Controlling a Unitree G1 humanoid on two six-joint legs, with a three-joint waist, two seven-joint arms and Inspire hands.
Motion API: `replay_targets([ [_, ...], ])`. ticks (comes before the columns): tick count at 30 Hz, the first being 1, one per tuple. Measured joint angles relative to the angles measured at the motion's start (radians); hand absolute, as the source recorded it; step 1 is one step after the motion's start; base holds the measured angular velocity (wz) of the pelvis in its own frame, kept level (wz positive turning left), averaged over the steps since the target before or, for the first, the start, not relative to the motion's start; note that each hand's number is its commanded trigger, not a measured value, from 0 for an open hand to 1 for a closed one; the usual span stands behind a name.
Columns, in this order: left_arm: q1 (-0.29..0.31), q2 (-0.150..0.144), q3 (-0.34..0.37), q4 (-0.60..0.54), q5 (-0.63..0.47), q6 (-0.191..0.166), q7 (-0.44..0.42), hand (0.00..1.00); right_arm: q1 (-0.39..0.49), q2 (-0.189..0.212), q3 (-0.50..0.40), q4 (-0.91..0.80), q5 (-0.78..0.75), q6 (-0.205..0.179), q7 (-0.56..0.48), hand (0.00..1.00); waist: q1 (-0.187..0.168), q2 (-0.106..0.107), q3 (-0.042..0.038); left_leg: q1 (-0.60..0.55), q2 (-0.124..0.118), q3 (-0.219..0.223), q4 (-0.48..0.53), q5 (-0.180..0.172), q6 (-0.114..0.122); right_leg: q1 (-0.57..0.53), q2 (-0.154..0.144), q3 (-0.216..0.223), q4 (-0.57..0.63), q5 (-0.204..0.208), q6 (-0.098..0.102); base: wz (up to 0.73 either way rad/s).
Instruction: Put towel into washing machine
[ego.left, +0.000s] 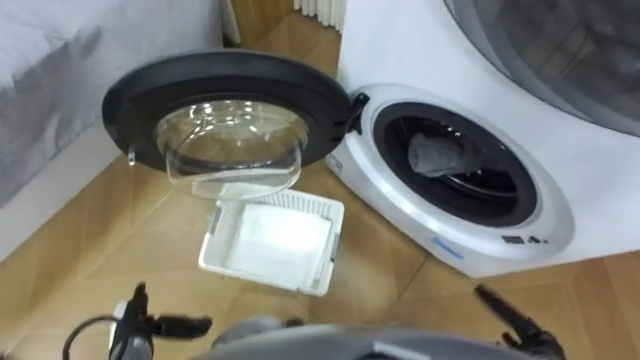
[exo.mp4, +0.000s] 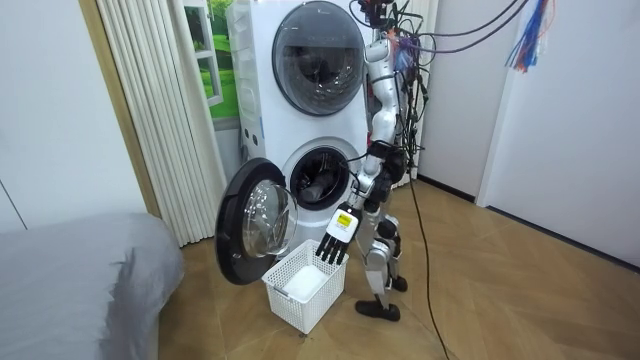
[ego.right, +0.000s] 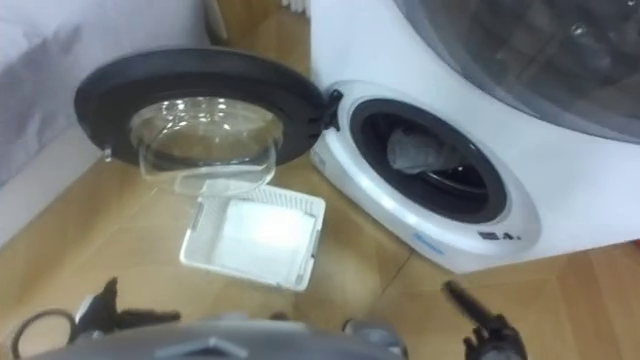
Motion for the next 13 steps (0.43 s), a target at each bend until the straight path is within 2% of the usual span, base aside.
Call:
replay_targets([
  [1,-0.001,-0.003,0.000,0.009,0.000,0.000,0.007,0.00,0.003,0.004,0.031,0.003,-0.069,0.000,0.005,0.00,0.000,-0.004,0.0004,0.005,0.002,0.000,0.000,-0.001,-0.002,0.008,0.002,-0.001,-0.005,0.000,-0.002,0.00],
  [2,-0.002,-0.012,0.000,0.018,0.000,0.000,0.019,0.00,0.002,0.008,0.048,0.009,-0.121,0.004,0.010,0.00,0.003,-0.006,-0.0040,0.006,0.003,0.000,0.001,-0.002,-0.004,0.013,0.005,-0.001,-0.016,0.002,-0.005,0.00],
  [5,-0.001,-0.027,0.000,0.042,0.000,0.000,0.023,0.00,0.000,0.028,0.066,0.011,-0.231,0.008,0.011,0.00,0.004,-0.004,-0.0052,0.012,0.006,0.000,0.002,-0.003,-0.006,0.018,0.007,-0.002,-0.017,0.003,-0.006,0.00],
  [7,-0.001,-0.032,0.000,0.045,0.000,0.000,0.034,0.00,-0.001,0.039,0.067,0.033,-0.270,0.009,0.021,0.00,0.006,-0.009,-0.0038,0.023,0.009,0.005,-0.001,-0.006,-0.009,0.025,0.011,0.003,-0.017,0.003,-0.006,-0.08],
  [10,-0.004,-0.039,0.022,0.076,0.001,0.002,0.036,0.00,-0.002,0.043,0.067,0.039,-0.326,0.019,0.043,0.00,0.027,-0.008,0.0005,0.039,0.014,0.012,-0.001,-0.011,-0.011,0.037,0.017,0.023,-0.019,0.003,-0.006,-0.11],
  [13,-0.005,-0.043,0.040,0.087,0.005,0.008,0.035,0.00,0.001,0.042,0.075,0.052,-0.326,0.020,0.063,0.00,0.029,-0.005,0.0004,0.057,0.017,0.009,0.000,-0.022,-0.015,0.065,0.023,0.027,-0.035,0.003,-0.008,-0.04],
])
